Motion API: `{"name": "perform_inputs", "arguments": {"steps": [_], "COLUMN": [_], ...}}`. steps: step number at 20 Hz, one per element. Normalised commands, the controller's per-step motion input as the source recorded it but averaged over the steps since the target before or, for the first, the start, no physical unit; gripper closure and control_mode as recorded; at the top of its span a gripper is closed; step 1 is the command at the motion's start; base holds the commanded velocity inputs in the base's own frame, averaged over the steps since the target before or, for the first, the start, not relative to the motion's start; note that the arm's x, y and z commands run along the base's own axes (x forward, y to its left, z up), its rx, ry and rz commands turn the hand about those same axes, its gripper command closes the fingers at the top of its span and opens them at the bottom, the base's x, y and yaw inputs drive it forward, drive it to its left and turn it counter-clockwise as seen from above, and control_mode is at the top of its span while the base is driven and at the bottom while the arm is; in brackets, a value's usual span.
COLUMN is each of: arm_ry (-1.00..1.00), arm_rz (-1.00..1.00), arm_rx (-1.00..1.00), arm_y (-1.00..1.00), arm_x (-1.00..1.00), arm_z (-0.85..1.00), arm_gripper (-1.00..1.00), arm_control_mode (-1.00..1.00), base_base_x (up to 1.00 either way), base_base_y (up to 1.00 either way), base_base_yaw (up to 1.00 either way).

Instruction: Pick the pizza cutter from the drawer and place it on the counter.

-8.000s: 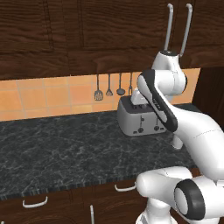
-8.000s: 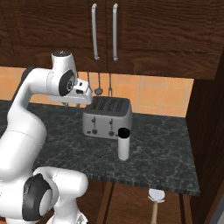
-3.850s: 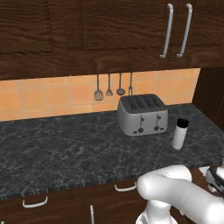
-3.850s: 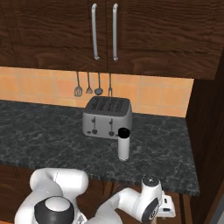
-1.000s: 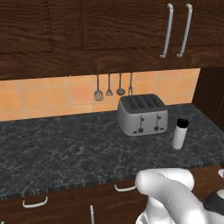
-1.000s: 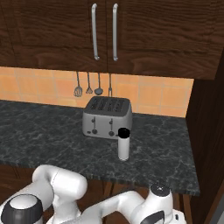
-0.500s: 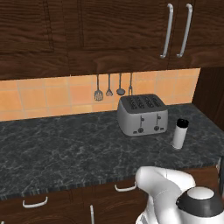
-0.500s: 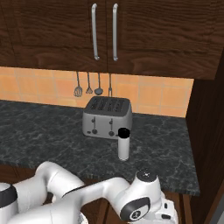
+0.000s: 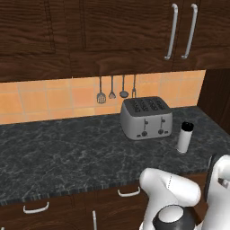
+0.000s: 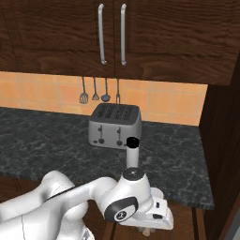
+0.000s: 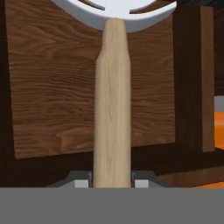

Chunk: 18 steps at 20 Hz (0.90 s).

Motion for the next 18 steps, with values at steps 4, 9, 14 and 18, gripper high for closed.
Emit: {"name": "perform_inputs", "arguments": {"steps": [4,9,14,18], "arm_ry": [0.00,0.00,0.00,0.00], "arm_rz": [0.08,0.17,0.26,0.26], "arm_rx": [0.02,0.00,0.00,0.00], "arm_y": [0.22,0.51,0.73,0.92], "arm_x": [0.53,0.58,0.66,0.81], "arm_z": [0.43,0.37,0.11,0.00], "arm_gripper": [1.00,1.00,1.00,1.00], "arm_control_mode": [-1.00,-1.00,-1.00,-1.00], "base_base_x": [0.00,0.00,0.00,0.00], "base_base_y": [0.00,0.00,0.00,0.00], "base_base_yaw": [0.00,0.00,0.00,0.00]}}
